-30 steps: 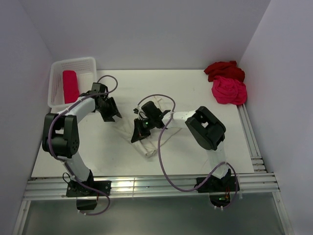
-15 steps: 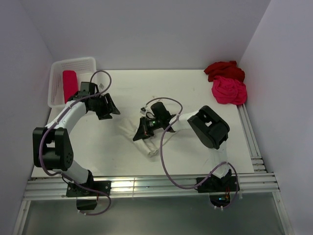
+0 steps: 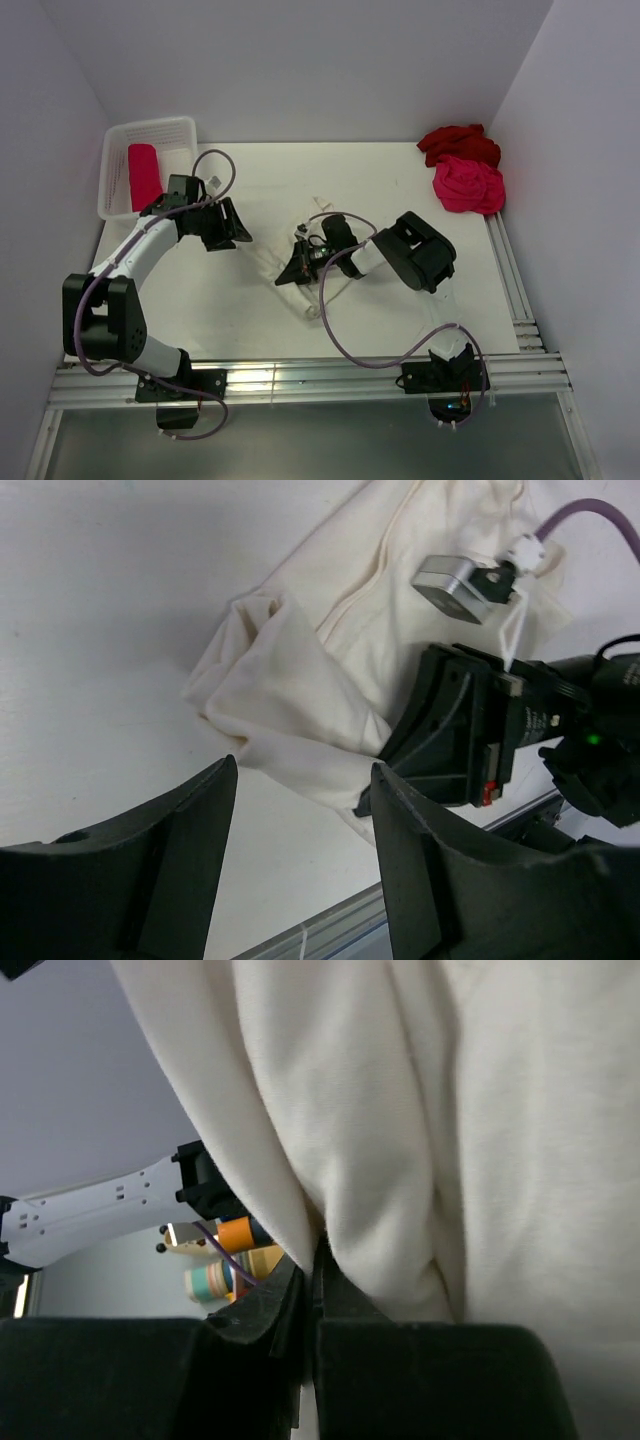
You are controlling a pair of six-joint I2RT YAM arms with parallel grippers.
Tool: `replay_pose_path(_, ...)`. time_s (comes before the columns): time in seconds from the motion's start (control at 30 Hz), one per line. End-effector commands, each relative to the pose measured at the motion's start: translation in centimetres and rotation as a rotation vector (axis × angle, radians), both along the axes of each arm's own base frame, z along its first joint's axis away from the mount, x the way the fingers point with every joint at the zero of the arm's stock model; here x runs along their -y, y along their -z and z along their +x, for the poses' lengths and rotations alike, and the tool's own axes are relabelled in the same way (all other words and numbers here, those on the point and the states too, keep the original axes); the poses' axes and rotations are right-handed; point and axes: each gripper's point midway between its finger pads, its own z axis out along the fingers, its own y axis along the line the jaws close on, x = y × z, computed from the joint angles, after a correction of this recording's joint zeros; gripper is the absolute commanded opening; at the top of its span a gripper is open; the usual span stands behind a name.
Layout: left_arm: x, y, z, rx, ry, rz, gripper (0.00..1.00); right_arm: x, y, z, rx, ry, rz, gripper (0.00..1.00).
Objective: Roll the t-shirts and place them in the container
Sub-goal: Roll the tshirt
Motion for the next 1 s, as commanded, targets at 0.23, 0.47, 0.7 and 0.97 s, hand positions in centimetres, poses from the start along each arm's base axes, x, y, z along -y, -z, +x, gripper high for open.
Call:
replay_pose_path(0.23, 3.4, -2.5, -0.4, 0.117, 0.112, -0.007, 0.62, 1.0, 0.0, 0.2, -0.006, 0.004, 0.044, 0.0)
replay_pose_path(0.47, 3.6, -1.9, -2.0, 0.118, 0.13, 0.003, 0.61, 1.2, 0.0, 0.5, -0.05, 0.028, 0.073, 0.0)
replay_pose_path(0.7, 3.0, -2.0, -3.5, 0.119, 0.097, 0.011, 0.61, 1.2, -0.4, 1.0, -0.069, 0.046, 0.117, 0.0)
replay_pose_path(0.97, 4.9, -0.9, -4.0, 0.111, 0.03, -0.169, 0.6, 1.3, -0.4, 1.2, -0.131, 0.076, 0.175, 0.0)
